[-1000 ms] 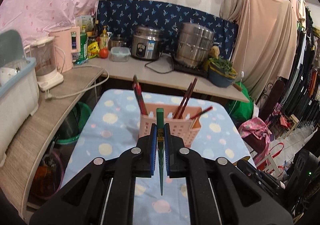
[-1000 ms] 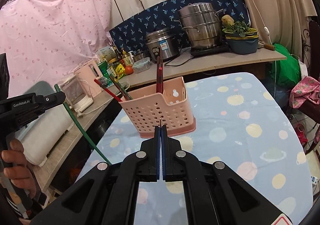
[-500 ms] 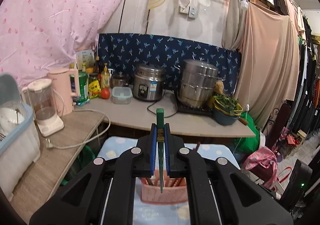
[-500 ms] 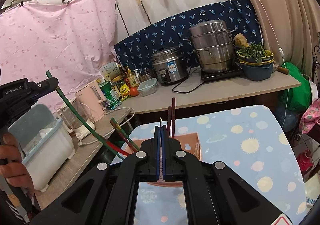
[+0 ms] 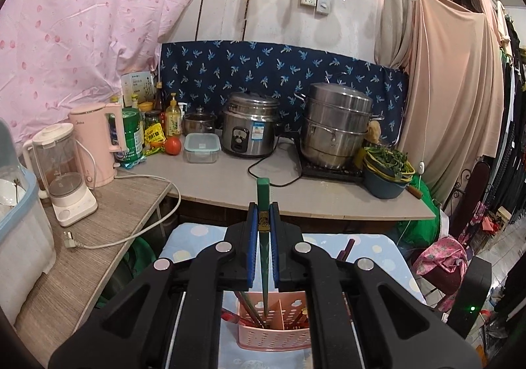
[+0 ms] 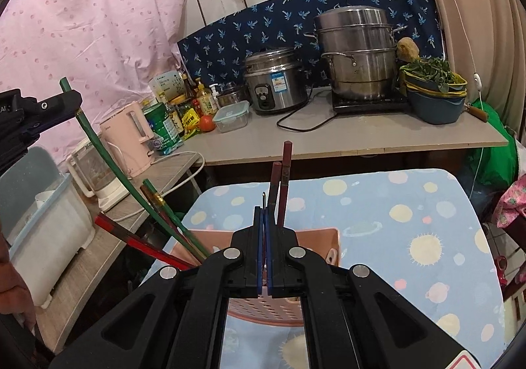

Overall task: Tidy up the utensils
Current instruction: 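Lift the spoon and green chopstick and lower them into the pink basket, then open both tools to release the spoon and chopstick into the basket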

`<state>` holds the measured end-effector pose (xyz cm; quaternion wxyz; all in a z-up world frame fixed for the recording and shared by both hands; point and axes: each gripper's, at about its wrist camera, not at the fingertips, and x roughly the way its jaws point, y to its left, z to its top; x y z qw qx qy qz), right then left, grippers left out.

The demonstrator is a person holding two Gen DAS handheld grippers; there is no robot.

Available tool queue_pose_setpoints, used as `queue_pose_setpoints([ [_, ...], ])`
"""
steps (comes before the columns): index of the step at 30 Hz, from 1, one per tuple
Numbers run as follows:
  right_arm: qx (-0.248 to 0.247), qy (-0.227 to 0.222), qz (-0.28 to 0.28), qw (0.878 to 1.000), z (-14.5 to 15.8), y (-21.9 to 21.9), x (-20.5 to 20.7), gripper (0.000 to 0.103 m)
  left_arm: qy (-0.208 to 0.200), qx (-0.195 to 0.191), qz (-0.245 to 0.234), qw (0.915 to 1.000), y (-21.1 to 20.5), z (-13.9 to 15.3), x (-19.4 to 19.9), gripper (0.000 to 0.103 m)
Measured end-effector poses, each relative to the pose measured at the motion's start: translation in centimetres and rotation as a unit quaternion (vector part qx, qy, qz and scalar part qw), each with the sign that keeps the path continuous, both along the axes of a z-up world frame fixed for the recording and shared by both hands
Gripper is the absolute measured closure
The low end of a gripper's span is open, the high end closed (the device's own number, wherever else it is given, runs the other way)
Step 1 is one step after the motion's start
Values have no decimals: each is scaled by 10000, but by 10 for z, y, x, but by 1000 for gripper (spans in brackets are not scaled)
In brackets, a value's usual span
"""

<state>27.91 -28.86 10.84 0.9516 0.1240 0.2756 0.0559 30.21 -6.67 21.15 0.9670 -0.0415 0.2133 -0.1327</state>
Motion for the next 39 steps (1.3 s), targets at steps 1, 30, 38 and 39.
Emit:
queue_pose_setpoints([
  [1,-99,-19,-29,9999,0,1,1,101,25,-3,-9,10000,0,-3,1,96],
  [30,-181,-148,55,9997,14,6,-30,96,155,102,-7,9998,0,-19,-23,92],
  [38,-252,-128,96,9996,13,13,-53,96,197,264,39,9994,1,-31,-41,80],
  [39,-253,-128,100,9995,13,13,-56,96,217,287,44,9993,1,-33,-43,80],
])
